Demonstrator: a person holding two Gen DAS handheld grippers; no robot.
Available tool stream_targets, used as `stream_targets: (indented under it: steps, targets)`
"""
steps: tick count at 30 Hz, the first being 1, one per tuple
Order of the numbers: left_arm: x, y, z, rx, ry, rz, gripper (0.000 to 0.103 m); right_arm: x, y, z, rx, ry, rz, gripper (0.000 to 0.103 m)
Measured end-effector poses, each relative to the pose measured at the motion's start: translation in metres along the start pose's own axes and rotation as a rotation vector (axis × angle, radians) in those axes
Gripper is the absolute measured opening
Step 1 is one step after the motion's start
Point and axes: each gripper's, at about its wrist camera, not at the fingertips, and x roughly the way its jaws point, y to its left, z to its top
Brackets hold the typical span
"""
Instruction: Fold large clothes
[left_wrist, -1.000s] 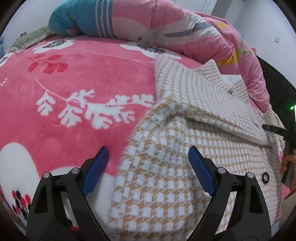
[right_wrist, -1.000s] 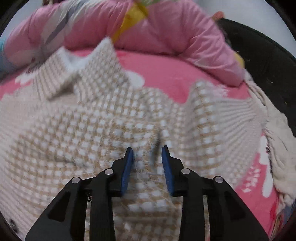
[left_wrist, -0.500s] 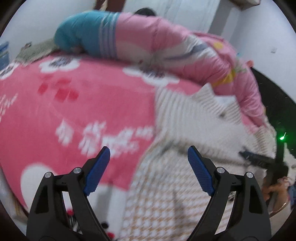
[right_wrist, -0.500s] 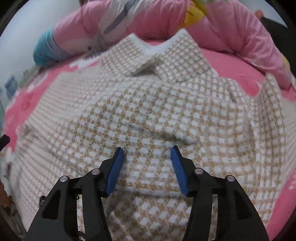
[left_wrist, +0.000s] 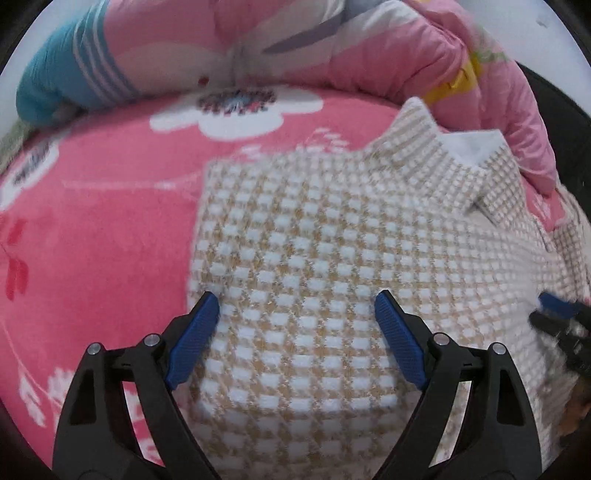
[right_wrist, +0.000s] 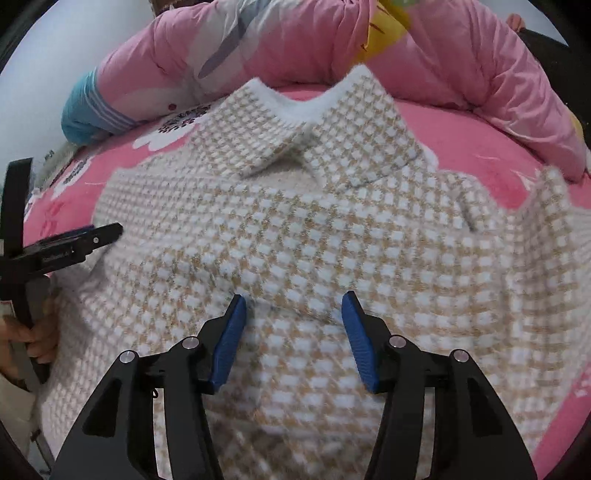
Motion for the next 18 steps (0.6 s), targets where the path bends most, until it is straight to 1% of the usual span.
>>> stream_targets:
  steps: [1,2,3,4,5,6,7,8,9,10,12,14,15,16,17,18]
  targets:
    - [-0.005,0.002,0.002,-0.012,-0.007,-0.006,0.083,-0.006,-0.006,0.007,0.016,-0.034,-0.008,0.052]
    - [-0.009,0.005,0.005,-0.037,-0.02,-0.021,0.083,-0.007,-0.011,0.012,0.032,-0.049,-0.018,0.052]
    - [-0.013,0.009,0.008,-0.06,-0.036,-0.031,0.083,-0.002,-0.022,0.019,0.071,-0.051,-0.053,0.052]
    - [-0.015,0.012,0.01,-0.07,-0.047,-0.031,0.083,0.004,-0.03,0.019,0.088,-0.04,-0.076,0.052]
    - [-0.013,0.015,0.013,-0.075,-0.054,-0.013,0.083,0.02,-0.038,0.017,0.088,-0.007,-0.117,0.052]
    - [-0.009,0.017,0.017,-0.076,-0.046,0.008,0.083,0.034,-0.04,0.014,0.067,0.006,-0.139,0.054]
    - [0.004,0.022,0.018,-0.087,-0.001,0.049,0.083,0.037,-0.038,0.015,0.052,-0.001,-0.15,0.054]
    - [0.016,0.03,0.018,-0.117,0.054,0.047,0.085,0.033,-0.034,0.015,0.032,-0.01,-0.176,0.054]
    - [0.018,0.036,0.019,-0.157,0.058,0.02,0.085,0.028,-0.031,0.016,0.033,-0.005,-0.193,0.054]
    - [0.01,0.04,0.02,-0.189,0.031,0.01,0.085,0.02,-0.029,0.019,0.051,-0.001,-0.2,0.054]
    - [-0.006,0.037,0.024,-0.179,-0.011,0.041,0.083,0.006,-0.015,0.023,0.06,-0.04,-0.111,0.054]
    - [-0.022,0.03,0.023,-0.164,-0.055,0.023,0.083,-0.006,0.002,0.026,0.027,-0.083,-0.024,0.054]
    - [-0.03,0.024,0.021,-0.15,-0.078,0.019,0.083,-0.006,0.016,0.026,-0.009,-0.09,0.014,0.058]
    - [-0.039,0.013,0.018,-0.116,-0.102,0.014,0.083,-0.003,0.027,0.026,-0.039,-0.082,0.041,0.062]
    - [-0.042,0.007,0.017,-0.096,-0.106,0.013,0.083,0.008,0.04,0.024,-0.069,-0.062,0.053,0.066]
    - [-0.043,0.0,0.015,-0.068,-0.104,0.015,0.083,0.028,0.05,0.019,-0.105,-0.005,0.031,0.069]
